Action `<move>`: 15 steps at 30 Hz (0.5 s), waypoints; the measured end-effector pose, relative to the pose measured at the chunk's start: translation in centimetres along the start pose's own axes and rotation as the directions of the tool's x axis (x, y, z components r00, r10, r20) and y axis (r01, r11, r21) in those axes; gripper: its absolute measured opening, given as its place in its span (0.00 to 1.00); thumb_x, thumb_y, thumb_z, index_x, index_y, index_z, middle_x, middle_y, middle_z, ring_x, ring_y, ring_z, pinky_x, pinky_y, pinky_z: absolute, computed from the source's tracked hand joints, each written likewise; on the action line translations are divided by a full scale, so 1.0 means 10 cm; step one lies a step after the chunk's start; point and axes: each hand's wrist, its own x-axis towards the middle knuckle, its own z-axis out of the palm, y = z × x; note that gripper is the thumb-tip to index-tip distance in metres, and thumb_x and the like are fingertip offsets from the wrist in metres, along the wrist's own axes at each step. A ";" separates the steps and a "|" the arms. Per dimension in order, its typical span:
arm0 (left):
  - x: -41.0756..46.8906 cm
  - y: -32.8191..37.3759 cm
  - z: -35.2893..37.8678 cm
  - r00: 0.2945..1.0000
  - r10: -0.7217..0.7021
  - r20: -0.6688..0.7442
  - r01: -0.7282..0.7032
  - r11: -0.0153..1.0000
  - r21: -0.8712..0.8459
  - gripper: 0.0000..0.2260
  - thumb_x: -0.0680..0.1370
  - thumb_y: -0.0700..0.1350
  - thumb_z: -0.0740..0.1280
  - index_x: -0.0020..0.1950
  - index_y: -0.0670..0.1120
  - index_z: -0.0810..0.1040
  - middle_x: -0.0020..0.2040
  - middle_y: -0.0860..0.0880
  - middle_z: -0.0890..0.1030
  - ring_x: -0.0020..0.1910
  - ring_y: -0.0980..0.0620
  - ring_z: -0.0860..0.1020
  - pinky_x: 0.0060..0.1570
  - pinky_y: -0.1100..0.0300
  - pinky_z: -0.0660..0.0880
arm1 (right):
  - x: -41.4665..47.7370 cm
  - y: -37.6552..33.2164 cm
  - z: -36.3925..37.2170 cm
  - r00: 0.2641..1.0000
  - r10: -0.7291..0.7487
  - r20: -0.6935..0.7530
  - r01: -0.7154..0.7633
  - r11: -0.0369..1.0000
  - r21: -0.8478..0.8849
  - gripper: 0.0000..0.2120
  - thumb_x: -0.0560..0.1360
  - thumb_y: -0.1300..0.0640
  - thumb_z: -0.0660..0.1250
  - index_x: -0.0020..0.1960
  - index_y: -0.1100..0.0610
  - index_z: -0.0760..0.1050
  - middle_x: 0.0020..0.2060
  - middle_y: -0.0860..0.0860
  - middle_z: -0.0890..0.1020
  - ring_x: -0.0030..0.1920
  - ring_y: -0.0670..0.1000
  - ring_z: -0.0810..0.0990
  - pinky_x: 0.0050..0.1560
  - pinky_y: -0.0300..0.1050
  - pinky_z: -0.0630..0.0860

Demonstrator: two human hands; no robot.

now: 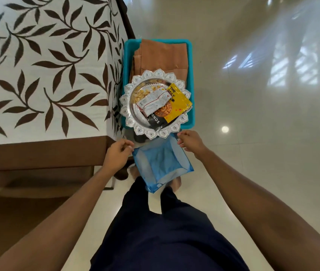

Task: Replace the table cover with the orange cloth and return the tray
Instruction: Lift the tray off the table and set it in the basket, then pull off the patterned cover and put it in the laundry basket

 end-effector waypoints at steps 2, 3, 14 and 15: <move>-0.13 -0.09 0.02 1.000 0.004 0.009 -0.004 1.000 0.024 0.08 0.78 0.40 0.65 0.45 0.53 0.80 0.42 0.42 0.83 0.45 0.43 0.82 0.53 0.43 0.80 | -0.07 0.04 0.09 0.999 -0.026 0.021 0.027 0.999 -0.036 0.08 0.81 0.55 0.63 0.52 0.58 0.78 0.40 0.54 0.81 0.34 0.46 0.75 0.30 0.34 0.71; -0.19 -0.13 0.02 1.000 0.016 0.020 -0.017 0.999 0.034 0.11 0.79 0.37 0.64 0.45 0.53 0.80 0.41 0.42 0.84 0.44 0.44 0.83 0.52 0.43 0.80 | -0.12 0.04 0.14 0.999 -0.037 0.028 0.038 0.998 -0.053 0.08 0.81 0.55 0.63 0.52 0.58 0.78 0.40 0.54 0.81 0.33 0.46 0.75 0.28 0.32 0.71; -0.72 -0.41 -0.60 0.991 0.125 -0.044 -0.127 0.991 -0.048 0.09 0.81 0.38 0.63 0.51 0.47 0.81 0.44 0.47 0.84 0.42 0.51 0.83 0.44 0.61 0.80 | -0.71 -0.29 1.20 0.951 -0.284 0.124 0.302 0.941 -0.156 0.08 0.79 0.56 0.65 0.44 0.49 0.80 0.38 0.51 0.84 0.41 0.51 0.83 0.48 0.54 0.81; -0.80 -0.51 -0.73 0.988 0.133 -0.072 -0.137 0.989 -0.055 0.08 0.81 0.38 0.63 0.52 0.47 0.81 0.44 0.48 0.84 0.43 0.52 0.83 0.45 0.61 0.80 | -0.80 -0.36 1.38 0.932 -0.347 0.105 0.360 0.917 -0.168 0.07 0.79 0.55 0.65 0.45 0.48 0.80 0.39 0.50 0.84 0.43 0.51 0.84 0.49 0.53 0.81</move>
